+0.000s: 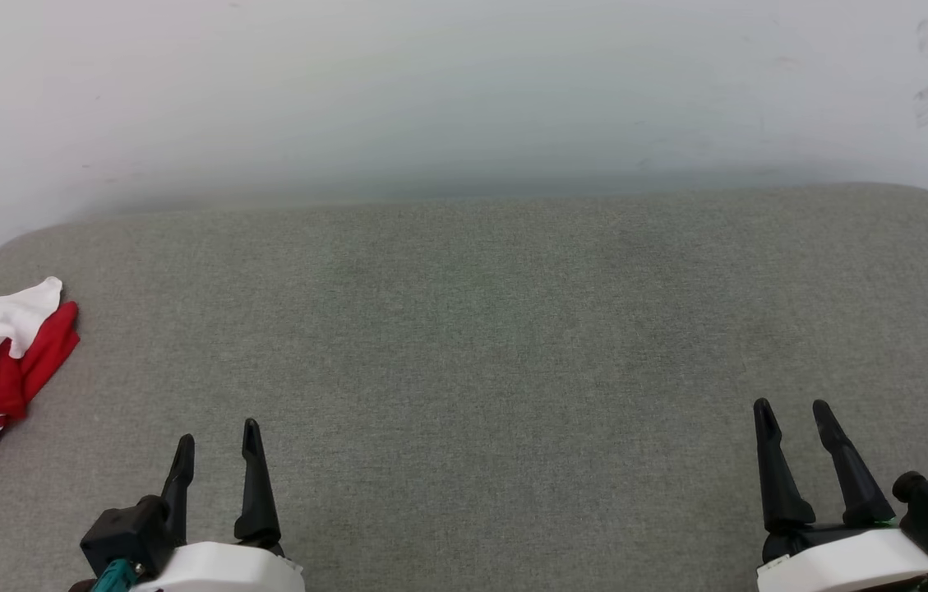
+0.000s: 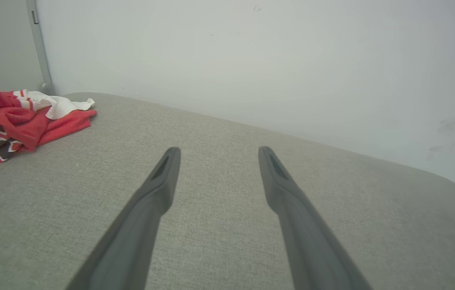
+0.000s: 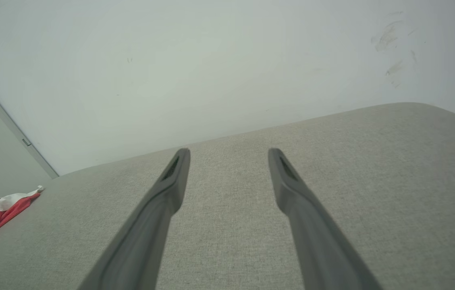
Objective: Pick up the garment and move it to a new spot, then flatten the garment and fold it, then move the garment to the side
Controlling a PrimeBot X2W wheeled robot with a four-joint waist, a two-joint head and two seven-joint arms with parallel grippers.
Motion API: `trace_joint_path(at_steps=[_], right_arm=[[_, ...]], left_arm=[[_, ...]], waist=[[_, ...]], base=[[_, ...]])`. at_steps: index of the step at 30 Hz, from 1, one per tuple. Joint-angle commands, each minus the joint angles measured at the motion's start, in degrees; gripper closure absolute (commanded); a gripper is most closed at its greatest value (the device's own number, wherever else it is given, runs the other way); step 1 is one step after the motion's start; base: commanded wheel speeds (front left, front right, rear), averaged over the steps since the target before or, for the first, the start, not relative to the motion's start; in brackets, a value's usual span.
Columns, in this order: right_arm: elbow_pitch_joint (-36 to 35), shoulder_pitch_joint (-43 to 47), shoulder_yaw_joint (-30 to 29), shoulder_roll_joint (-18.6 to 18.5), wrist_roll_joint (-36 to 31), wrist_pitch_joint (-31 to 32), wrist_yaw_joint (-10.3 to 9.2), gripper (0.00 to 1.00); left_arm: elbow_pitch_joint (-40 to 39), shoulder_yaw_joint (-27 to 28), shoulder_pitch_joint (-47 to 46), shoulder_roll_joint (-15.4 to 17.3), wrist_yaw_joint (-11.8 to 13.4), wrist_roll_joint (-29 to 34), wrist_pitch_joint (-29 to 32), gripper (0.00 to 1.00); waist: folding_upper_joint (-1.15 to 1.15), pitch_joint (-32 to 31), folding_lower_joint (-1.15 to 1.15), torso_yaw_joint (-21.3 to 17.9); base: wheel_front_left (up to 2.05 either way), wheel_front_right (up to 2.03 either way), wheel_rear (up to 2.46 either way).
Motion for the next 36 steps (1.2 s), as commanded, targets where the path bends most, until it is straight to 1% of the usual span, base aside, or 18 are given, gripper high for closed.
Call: trace_joint_path(at_steps=[1, 8, 17, 23, 36], right_arm=[[-0.74, 0.28, 0.07, 0.03, -1.07, -0.36, 0.0, 0.0], [-1.12, 0.93, 0.39, 0.04, -3.41, -1.33, 0.0, 0.0], [-1.81, 1.46, 1.09, 0.05, -6.34, -2.41, 0.0, 0.0], [-2.17, 1.82, 1.37, 0.06, -7.62, -3.07, 0.0, 0.0], [-2.42, 2.69, 1.94, 0.07, -10.0, -4.42, 0.0, 0.0]], left_arm=[[-0.68, -0.03, 0.24, 0.16, 0.32, 1.16, -0.51, 0.0], [-1.03, -0.18, 0.84, 0.18, 0.5, 4.98, -1.41, 0.0], [-1.47, 0.3, 1.53, -0.14, -0.07, 8.77, -2.53, 0.0], [-1.75, 1.24, 1.97, -0.78, -1.0, 10.79, -3.15, 0.0], [-0.98, 3.77, 2.77, -2.17, -3.88, 15.09, -4.52, 0.0]], waist=[[0.0, 0.0, 0.0, 0.02], [0.0, -0.07, 0.0, 0.07], [0.0, -0.21, 0.0, 0.04], [0.0, -0.27, 0.0, 0.05], [0.0, -0.49, 0.0, -0.02]], base=[[0.0, 0.0, 0.0], [0.0, 0.0, 0.0], [0.0, 0.0, 0.0], [0.0, 0.0, 0.0], [0.0, 0.0, 0.0]])
